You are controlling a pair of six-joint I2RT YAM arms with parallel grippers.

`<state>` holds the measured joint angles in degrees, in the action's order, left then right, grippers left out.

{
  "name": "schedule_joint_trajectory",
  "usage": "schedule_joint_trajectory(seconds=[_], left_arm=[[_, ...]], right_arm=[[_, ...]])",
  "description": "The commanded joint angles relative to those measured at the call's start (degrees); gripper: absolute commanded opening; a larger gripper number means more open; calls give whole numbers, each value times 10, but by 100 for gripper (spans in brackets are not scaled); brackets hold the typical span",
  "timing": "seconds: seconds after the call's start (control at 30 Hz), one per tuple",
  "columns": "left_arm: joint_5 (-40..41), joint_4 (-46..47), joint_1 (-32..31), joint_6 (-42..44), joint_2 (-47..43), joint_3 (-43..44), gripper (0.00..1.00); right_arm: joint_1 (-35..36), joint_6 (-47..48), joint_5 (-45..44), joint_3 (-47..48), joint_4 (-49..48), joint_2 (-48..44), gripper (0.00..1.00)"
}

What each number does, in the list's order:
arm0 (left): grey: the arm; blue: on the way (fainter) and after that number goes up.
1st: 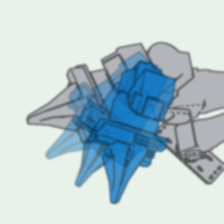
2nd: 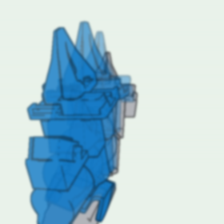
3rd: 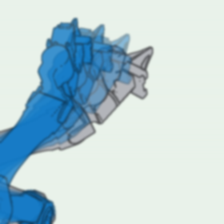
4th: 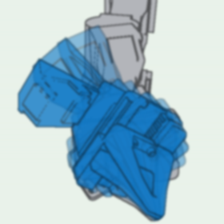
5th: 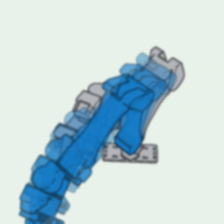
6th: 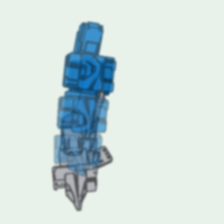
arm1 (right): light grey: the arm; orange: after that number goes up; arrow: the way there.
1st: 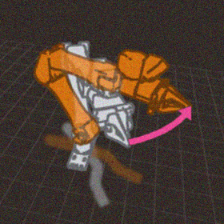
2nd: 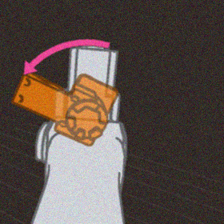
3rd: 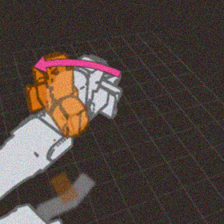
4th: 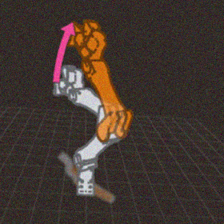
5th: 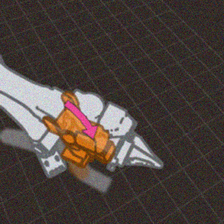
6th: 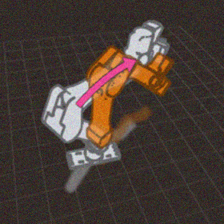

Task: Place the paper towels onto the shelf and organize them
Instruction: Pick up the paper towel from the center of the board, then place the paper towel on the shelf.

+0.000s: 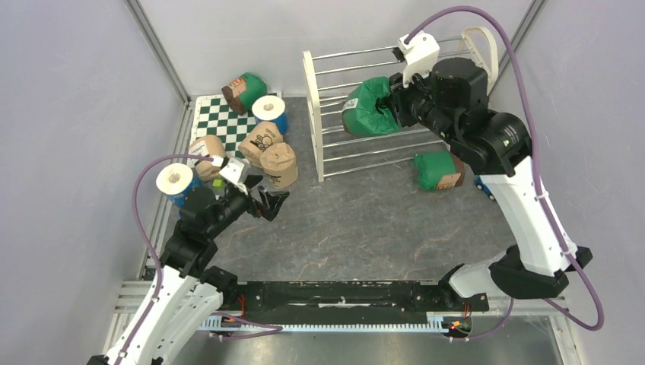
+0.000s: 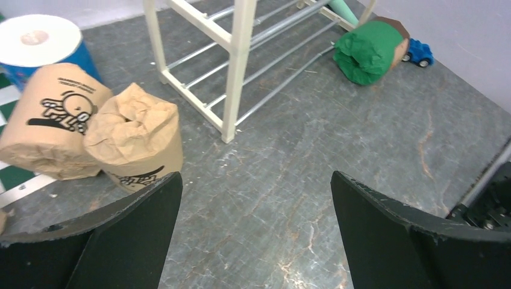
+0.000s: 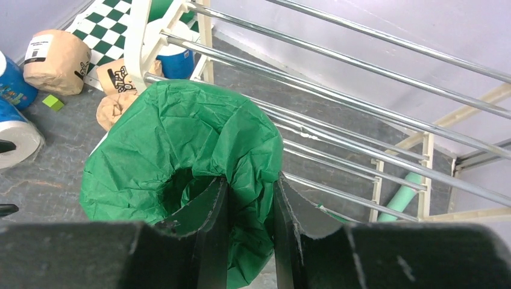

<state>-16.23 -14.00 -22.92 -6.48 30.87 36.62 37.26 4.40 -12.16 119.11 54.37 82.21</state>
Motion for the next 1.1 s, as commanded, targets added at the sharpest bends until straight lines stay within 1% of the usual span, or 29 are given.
schedule_joint_trajectory(seconds=[0.0,0.1,0.3,0.63,1.07], left_arm=[[51,2,-2,31,-28,-10,100],[65,3,-2,32,-29,-9,100],[68,-1,-2,31,-26,-7,100],[64,-4,-1,29,-31,-8,100],[61,-4,-2,29,-36,-9,100]], right_arm=[[-2,12,-21,-24,-77,-40,2],[-3,14,-30,-42,-127,-48,1],[-3,20,-34,-20,-186,-24,1],[-3,31,-35,28,-225,51,4],[-3,46,-55,38,-266,81,11]])
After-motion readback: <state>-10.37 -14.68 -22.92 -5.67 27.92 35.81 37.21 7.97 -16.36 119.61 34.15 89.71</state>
